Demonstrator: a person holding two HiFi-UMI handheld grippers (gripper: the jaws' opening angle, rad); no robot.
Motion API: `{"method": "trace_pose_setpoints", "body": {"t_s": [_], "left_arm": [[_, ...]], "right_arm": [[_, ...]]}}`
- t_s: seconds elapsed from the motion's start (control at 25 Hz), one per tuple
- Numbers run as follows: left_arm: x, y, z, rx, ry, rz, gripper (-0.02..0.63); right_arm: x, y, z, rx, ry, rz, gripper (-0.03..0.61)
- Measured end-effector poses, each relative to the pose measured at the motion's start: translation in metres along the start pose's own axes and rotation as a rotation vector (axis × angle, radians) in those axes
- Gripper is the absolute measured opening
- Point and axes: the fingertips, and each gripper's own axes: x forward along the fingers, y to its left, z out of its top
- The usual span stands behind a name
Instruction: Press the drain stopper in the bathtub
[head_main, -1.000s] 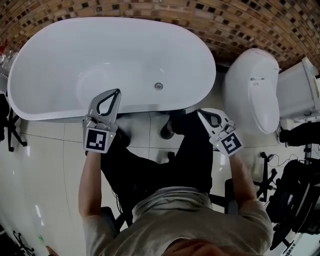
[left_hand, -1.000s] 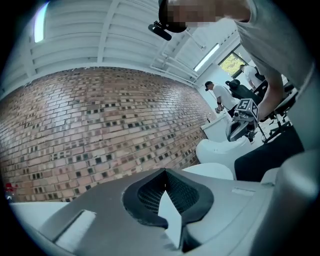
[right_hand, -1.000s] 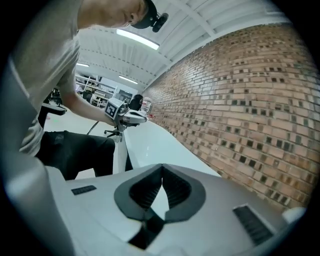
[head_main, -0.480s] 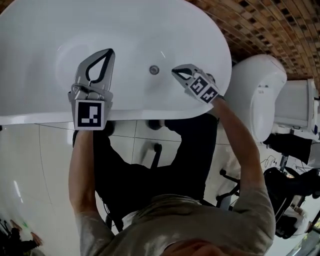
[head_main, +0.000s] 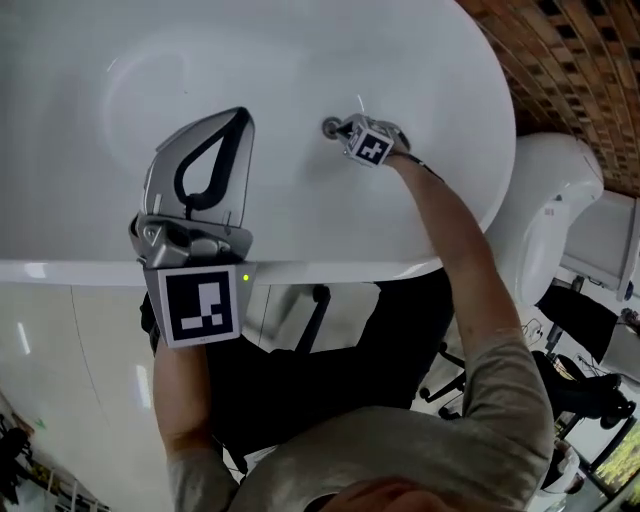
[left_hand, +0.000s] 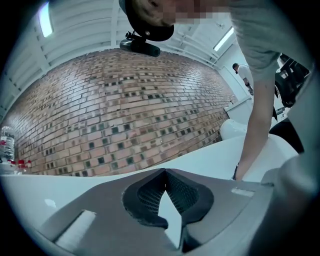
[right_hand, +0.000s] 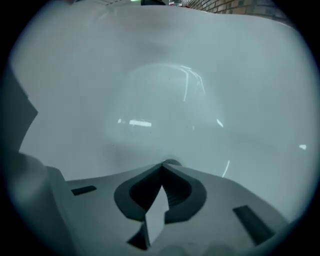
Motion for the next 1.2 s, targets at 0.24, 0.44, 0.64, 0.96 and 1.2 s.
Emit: {"method": "trace_pose_setpoints", "body": {"t_s": [0.24, 0.44, 0.64, 0.96, 1.2], "left_arm": [[0.003, -0.002, -0.004, -0.022, 0.019, 0.009, 0.009], [0.004, -0.006, -0.007, 0.009, 0.016, -0.009, 0.009], [0.001, -0.007, -0.010, 0.026, 0.014, 0.003, 0.009], [0.004, -0.004, -0.014, 0.085, -0.023, 0.035, 0.009], [-0.009, 0.004, -0.008, 0.117, -0.090, 0.080, 0.009]], "right_arm": [[0.060, -0.009, -0.030, -0.052, 0.097, -0.039, 0.002], [0.082, -0.017, -0.031, 0.018, 0.094, -0.049, 0.006], [0.087, -0.015, -0.022, 0.018, 0.107, -0.075, 0.008], [-0.025, -0.049, 0.013, 0.142, -0.010, -0.112, 0.002], [-0.301, -0.018, 0.096, 0.254, -0.630, -0.392, 0.002]]}}
